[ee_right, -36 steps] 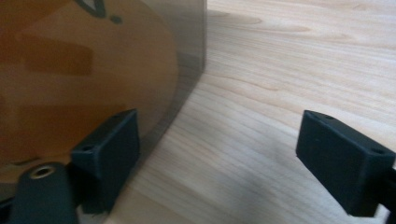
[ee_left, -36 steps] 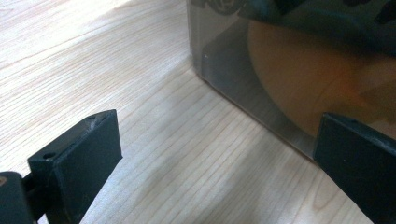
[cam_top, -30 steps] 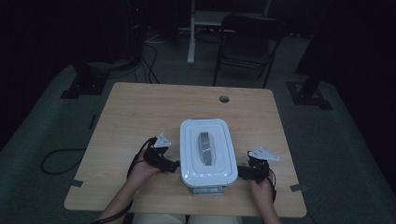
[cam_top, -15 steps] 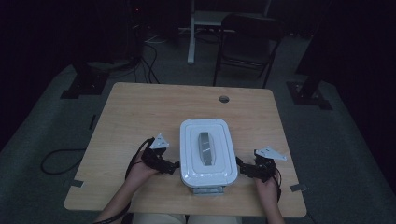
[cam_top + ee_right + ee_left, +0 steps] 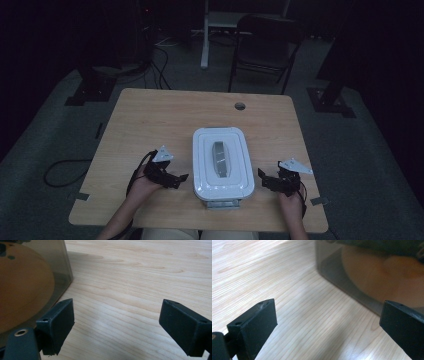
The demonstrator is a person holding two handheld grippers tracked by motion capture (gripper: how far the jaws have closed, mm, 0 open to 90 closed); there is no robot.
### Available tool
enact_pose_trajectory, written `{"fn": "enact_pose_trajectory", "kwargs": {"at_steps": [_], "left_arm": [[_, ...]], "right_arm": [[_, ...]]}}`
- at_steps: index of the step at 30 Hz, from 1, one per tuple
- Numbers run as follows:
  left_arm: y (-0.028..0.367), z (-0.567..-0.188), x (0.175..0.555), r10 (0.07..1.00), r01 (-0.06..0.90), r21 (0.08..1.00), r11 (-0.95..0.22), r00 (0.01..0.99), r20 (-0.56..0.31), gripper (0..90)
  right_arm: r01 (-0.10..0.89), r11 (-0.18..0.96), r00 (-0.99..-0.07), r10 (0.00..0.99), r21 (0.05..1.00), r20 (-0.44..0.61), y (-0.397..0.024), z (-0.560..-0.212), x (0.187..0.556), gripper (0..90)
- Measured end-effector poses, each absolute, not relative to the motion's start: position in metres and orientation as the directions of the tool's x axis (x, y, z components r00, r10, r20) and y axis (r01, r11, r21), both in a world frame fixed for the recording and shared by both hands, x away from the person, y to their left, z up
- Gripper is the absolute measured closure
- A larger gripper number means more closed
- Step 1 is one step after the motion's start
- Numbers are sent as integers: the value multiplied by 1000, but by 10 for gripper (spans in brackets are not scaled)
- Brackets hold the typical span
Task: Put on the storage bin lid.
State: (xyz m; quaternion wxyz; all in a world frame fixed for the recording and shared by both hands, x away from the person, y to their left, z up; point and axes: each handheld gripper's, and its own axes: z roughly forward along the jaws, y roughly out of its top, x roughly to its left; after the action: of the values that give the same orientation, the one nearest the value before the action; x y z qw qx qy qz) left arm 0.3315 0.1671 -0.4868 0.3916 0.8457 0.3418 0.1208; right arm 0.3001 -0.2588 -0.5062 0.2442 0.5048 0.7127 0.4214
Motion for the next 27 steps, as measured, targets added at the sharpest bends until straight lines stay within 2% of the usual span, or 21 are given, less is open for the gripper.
{"fn": "enact_pose_trajectory", "kwargs": {"at_steps": [27], "left_arm": [[232,-498,323,776,561,741,-369,625,-87,19]], "right_arm": [[546,120,-224,975,829,7,-297,-508,288,125]]}}
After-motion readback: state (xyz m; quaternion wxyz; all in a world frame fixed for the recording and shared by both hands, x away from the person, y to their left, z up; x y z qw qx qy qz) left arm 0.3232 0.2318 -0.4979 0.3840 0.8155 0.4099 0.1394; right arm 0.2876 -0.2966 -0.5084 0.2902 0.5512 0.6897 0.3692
